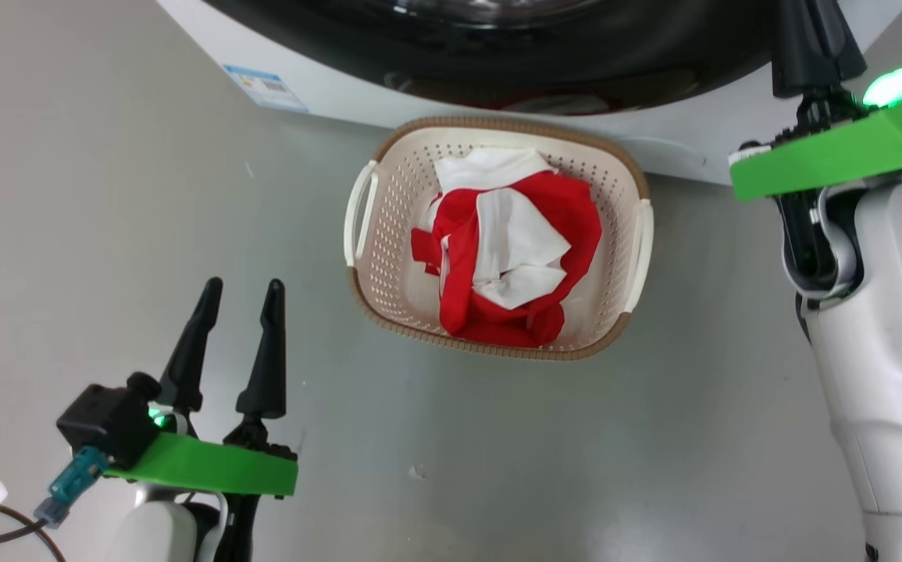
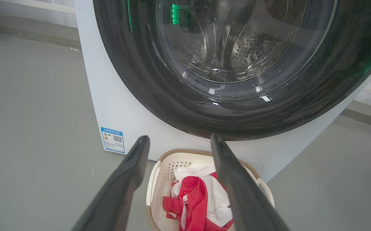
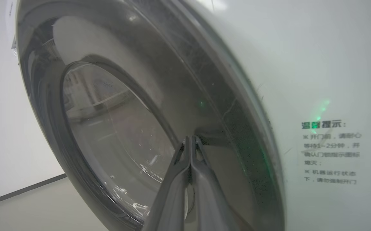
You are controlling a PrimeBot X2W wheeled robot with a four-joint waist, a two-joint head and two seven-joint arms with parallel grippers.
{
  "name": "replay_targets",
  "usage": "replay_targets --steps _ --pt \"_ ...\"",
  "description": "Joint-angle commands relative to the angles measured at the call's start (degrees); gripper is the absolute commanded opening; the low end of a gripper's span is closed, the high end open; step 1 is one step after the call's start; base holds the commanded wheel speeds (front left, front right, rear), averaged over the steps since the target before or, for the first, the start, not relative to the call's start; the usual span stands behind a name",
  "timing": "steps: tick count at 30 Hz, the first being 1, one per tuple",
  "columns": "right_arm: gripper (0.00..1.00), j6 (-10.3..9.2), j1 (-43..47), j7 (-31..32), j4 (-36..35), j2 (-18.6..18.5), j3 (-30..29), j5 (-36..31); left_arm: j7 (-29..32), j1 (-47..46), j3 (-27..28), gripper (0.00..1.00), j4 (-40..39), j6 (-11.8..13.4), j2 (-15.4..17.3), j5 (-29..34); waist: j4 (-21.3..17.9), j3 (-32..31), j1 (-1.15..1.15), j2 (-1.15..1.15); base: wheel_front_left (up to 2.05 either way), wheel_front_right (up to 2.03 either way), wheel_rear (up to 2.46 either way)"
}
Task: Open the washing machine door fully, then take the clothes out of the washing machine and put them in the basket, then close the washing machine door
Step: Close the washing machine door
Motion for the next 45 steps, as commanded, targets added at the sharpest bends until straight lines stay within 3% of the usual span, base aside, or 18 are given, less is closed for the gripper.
replay_targets --steps 1,2,7,9,29,45 --pt "0.0 -0.55 1.7 -0.4 -1.5 0.5 0.8 0.4 -0.7 0.7 2.0 1.0 -0.9 -0.3 1.1 0.4 -0.7 -1.6 0.0 0.0 0.0 0.0 0.0" --pt "0.0 -0.55 2.6 -0.4 -1.5 0.5 1.1 0.5 -0.7 0.9 2.1 1.0 -0.9 -0.3 1.1 0.6 -0.9 -2.1 0.0 0.0 0.0 0.0 0.0" --pt "0.46 -0.55 7.7 -0.4 -1.5 0.2 2.3 1.0 -0.7 2.6 2.9 1.0 -0.7 -0.3 1.1 2.1 -2.5 -5.1 0.0 0.0 0.0 0.0 0.0" --pt "1.0 -0.55 9.8 -0.4 -1.5 0.1 2.7 1.2 -0.7 3.4 3.3 1.0 -0.7 -0.3 1.1 2.6 -3.3 -6.3 0.0 0.0 0.0 0.0 0.0" --pt "1.0 -0.55 28.3 -0.4 -4.0 -1.6 2.5 1.9 -0.7 11.7 6.4 1.0 -1.7 -0.3 3.4 3.4 -12.0 -16.3 0.0 0.0 0.0 0.0 0.0" --pt "1.0 -0.55 36.5 -0.4 -4.7 -1.4 1.8 1.8 -0.7 15.9 9.0 1.0 -2.9 -0.3 4.4 3.6 -17.7 -20.5 0.0 0.0 0.0 0.0 0.0"
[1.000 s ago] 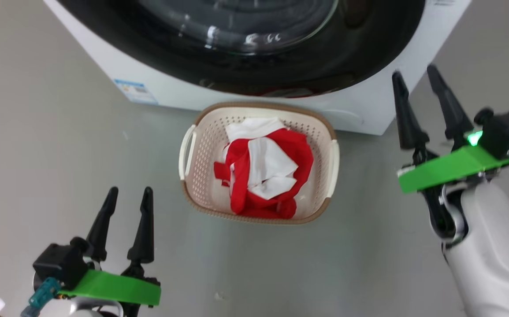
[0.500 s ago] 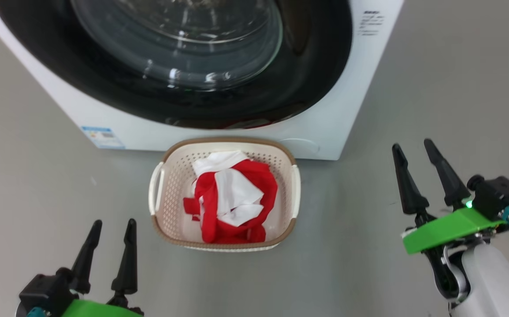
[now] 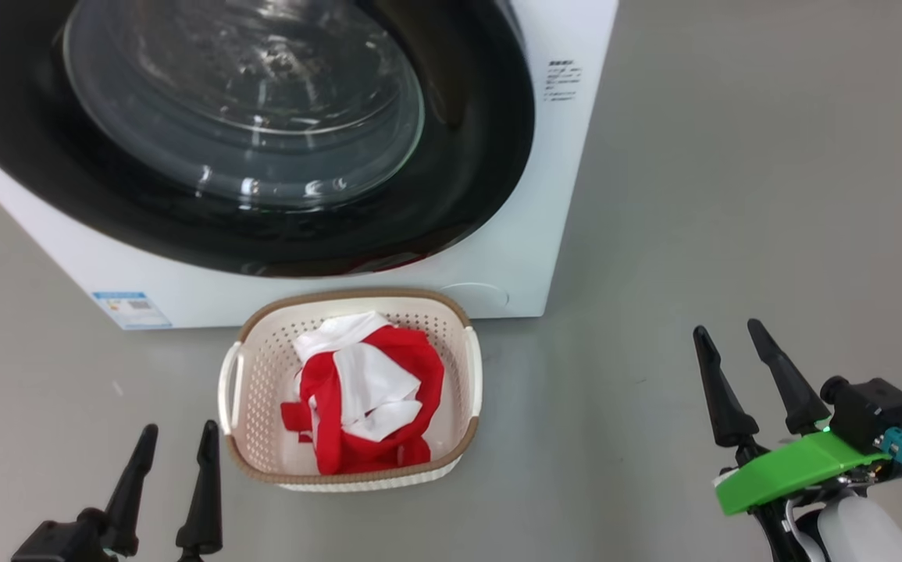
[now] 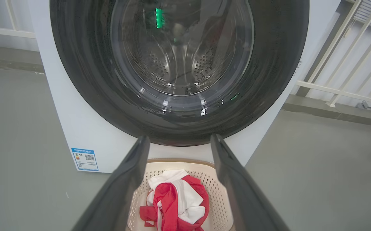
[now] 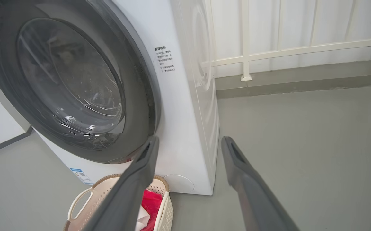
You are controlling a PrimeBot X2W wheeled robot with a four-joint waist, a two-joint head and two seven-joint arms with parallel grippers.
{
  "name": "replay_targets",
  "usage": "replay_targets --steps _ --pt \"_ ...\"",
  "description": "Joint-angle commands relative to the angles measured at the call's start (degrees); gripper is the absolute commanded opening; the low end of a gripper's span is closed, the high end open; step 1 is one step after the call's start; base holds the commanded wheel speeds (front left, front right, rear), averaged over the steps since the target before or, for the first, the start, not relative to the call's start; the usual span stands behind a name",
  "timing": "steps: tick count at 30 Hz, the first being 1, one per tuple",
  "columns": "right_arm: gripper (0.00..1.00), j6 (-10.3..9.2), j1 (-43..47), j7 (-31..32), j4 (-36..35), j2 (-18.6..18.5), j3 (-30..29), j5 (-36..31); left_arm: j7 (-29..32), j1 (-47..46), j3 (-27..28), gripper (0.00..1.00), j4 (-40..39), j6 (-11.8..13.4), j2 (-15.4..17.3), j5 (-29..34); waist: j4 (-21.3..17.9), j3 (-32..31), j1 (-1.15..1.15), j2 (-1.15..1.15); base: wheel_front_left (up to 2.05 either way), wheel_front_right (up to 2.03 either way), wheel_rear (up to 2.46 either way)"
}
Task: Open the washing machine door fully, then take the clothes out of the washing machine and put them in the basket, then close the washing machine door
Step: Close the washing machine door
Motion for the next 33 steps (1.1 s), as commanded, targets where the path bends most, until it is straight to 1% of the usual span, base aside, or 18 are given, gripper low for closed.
replay_targets --steps 1,15,33 --pt "1.0 -0.06 0.5 -0.4 -1.7 -0.2 0.7 0.1 -0.7 0.0 2.2 1.0 -1.7 -0.3 1.4 0.4 -1.1 -1.1 0.0 0.0 0.0 0.0 0.0" --pt "1.0 -0.06 6.0 -0.4 -2.8 -1.2 -1.1 0.0 -0.7 3.7 3.5 1.0 -2.4 -0.3 1.8 0.8 -3.9 -4.1 0.0 0.0 0.0 0.0 0.0" --pt "1.0 -0.06 10.2 -0.4 -3.8 -2.0 -3.0 0.1 -0.7 6.8 5.2 1.0 -3.6 -0.3 1.3 1.8 -6.0 -6.8 0.0 0.0 0.0 0.0 0.0"
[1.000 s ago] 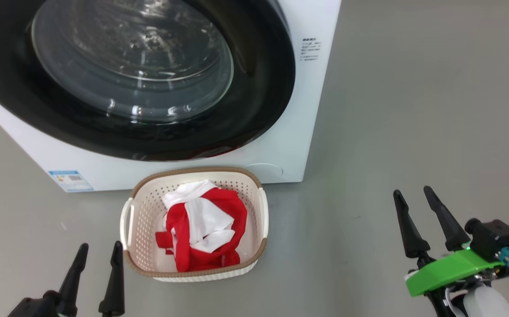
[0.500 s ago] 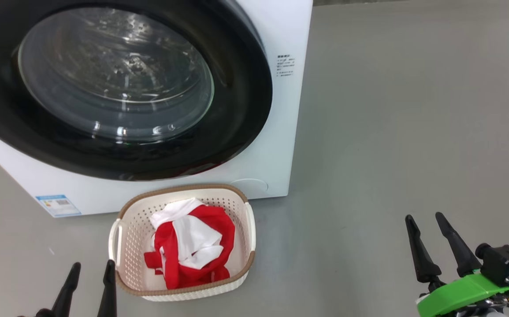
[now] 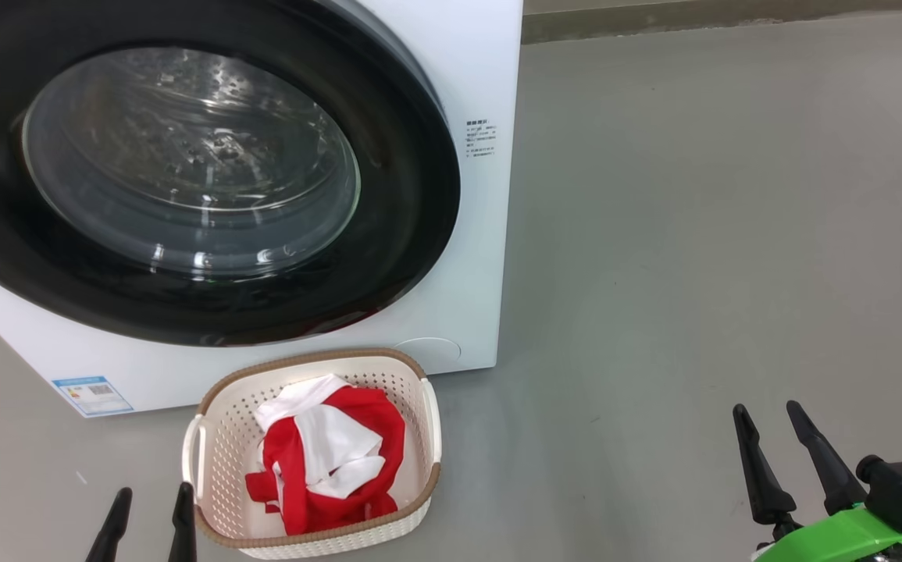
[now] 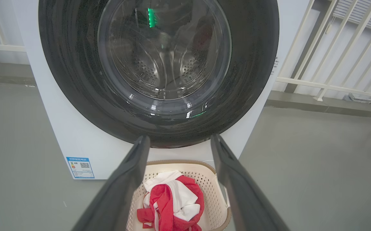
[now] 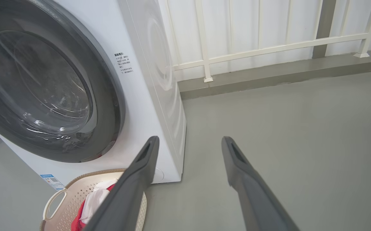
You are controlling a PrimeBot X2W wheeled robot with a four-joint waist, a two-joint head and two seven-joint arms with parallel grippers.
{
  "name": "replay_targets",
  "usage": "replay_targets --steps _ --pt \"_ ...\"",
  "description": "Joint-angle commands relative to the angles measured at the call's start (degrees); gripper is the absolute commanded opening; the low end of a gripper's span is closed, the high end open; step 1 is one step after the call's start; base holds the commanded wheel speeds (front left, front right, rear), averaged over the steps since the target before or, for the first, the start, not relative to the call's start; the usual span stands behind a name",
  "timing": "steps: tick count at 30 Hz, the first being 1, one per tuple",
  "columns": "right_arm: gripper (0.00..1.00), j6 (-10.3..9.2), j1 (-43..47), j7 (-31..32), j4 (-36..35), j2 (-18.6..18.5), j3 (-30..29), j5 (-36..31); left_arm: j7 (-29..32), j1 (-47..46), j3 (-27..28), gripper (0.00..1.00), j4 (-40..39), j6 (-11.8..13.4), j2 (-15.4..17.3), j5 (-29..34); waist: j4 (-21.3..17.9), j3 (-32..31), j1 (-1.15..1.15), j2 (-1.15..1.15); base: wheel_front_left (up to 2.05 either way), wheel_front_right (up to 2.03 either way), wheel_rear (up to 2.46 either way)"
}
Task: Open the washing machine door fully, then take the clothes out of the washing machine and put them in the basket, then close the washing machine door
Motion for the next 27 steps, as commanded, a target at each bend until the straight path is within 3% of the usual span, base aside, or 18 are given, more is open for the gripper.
replay_targets --steps 1,27 --pt "1.0 -0.06 0.0 -0.4 -1.6 -1.3 0.6 0.2 -0.7 -0.6 2.2 1.0 -1.6 -0.3 0.6 0.7 -0.1 -0.1 0.0 0.0 0.0 0.0 0.0" --pt "1.0 -0.06 0.2 -0.4 -2.0 -0.9 0.2 -0.1 -0.7 -0.5 2.5 1.0 -2.0 -0.3 0.5 0.2 -0.2 0.2 0.0 0.0 0.0 0.0 0.0"
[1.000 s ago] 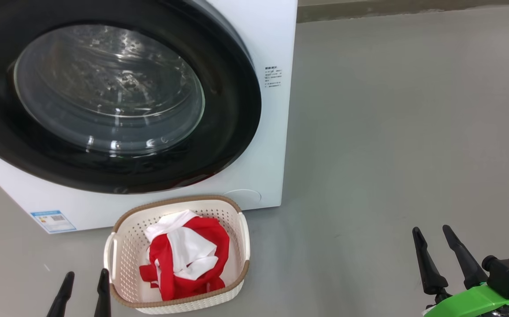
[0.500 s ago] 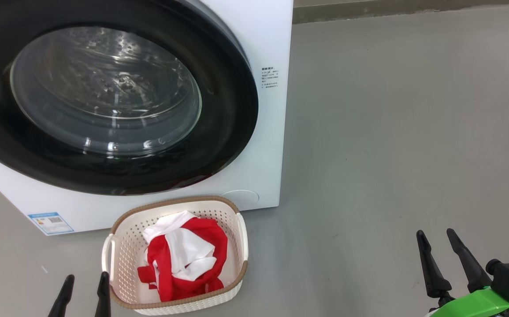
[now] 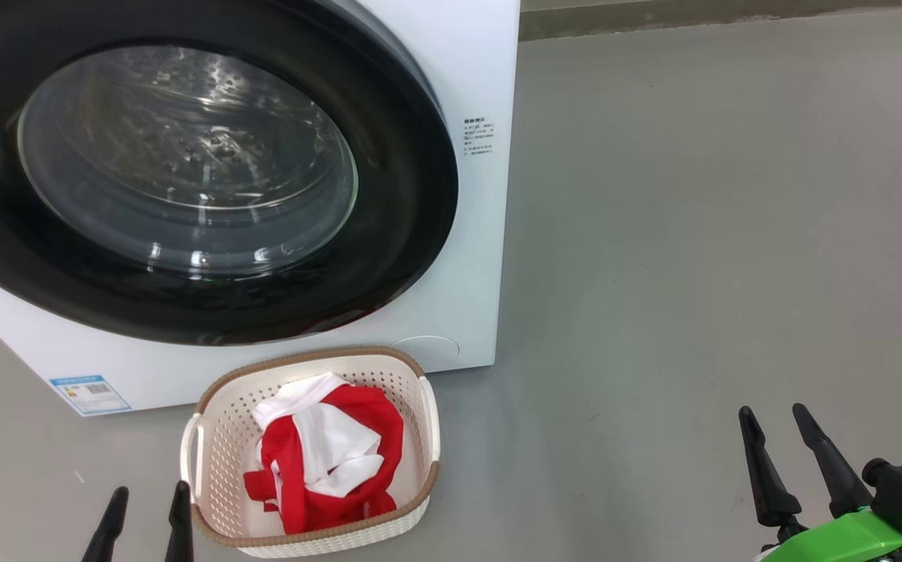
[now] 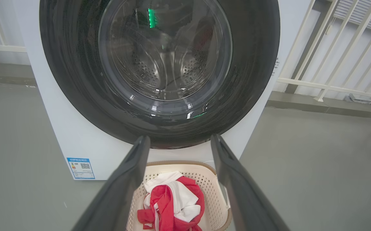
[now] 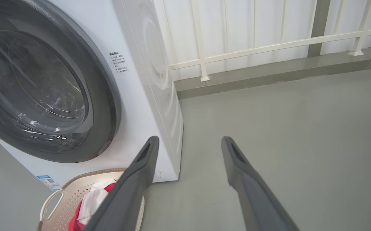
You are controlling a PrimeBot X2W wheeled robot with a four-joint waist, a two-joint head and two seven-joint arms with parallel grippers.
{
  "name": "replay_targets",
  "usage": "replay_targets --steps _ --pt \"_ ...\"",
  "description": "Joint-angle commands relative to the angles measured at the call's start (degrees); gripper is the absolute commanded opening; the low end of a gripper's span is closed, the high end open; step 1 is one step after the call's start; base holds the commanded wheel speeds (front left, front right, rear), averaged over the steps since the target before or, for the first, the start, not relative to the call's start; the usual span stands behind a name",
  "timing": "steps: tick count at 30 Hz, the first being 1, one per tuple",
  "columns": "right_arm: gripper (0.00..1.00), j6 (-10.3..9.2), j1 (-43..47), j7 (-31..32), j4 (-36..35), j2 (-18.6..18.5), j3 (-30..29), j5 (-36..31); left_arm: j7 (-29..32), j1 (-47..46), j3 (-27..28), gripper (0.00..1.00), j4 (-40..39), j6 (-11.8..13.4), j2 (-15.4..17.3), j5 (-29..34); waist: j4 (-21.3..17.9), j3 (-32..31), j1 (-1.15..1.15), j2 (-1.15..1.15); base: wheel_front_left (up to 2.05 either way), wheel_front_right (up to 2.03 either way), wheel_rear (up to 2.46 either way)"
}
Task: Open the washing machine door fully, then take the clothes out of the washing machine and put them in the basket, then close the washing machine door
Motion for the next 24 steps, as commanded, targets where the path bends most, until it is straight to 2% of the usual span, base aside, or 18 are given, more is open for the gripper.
replay_targets --steps 1,4,5,13,16,20,24 --pt "1.0 -0.06 -0.6 -0.4 -1.6 -1.0 1.1 -0.1 -0.7 -0.9 2.2 1.0 -1.6 -0.3 0.5 0.3 0.0 0.0 0.0 0.0 0.0 0.0 0.0" --pt "1.0 -0.06 -0.5 -0.4 -1.6 -1.0 1.1 -0.1 -0.7 -0.9 2.5 1.0 -1.5 -0.3 0.4 0.5 0.0 0.0 0.0 0.0 0.0 0.0 0.0" --pt "0.0 0.0 0.0 0.0 0.1 0.1 0.0 0.0 0.0 0.0 0.2 0.0 0.2 0.0 -0.1 0.0 0.0 0.0 0.0 0.0 0.0 0.0 0.0" --pt "0.0 0.0 0.1 0.5 3.5 1.8 0.3 1.4 0.6 -0.3 -0.4 0.0 3.7 0.1 -1.8 -1.6 0.1 0.0 0.01 0.0 0.0 0.0 0.0" --pt "0.0 0.0 -0.1 1.1 3.2 1.9 0.1 3.6 1.3 -0.6 -0.4 0.0 3.7 0.1 -1.8 -4.0 0.4 -0.2 0.13 0.0 0.0 0.0 0.0" --pt "0.0 -0.01 -0.4 1.8 3.1 1.9 -0.1 5.7 2.0 -1.0 -0.4 0.0 3.9 0.1 -1.8 -6.4 0.5 -0.2 0.02 0.0 0.0 0.0 0.0" --pt "0.0 -0.01 -0.7 2.4 2.9 2.0 -0.2 7.9 2.6 -1.5 -0.3 0.0 4.0 0.0 -1.8 -8.8 0.7 -0.2 0.01 0.0 0.0 0.0 0.0"
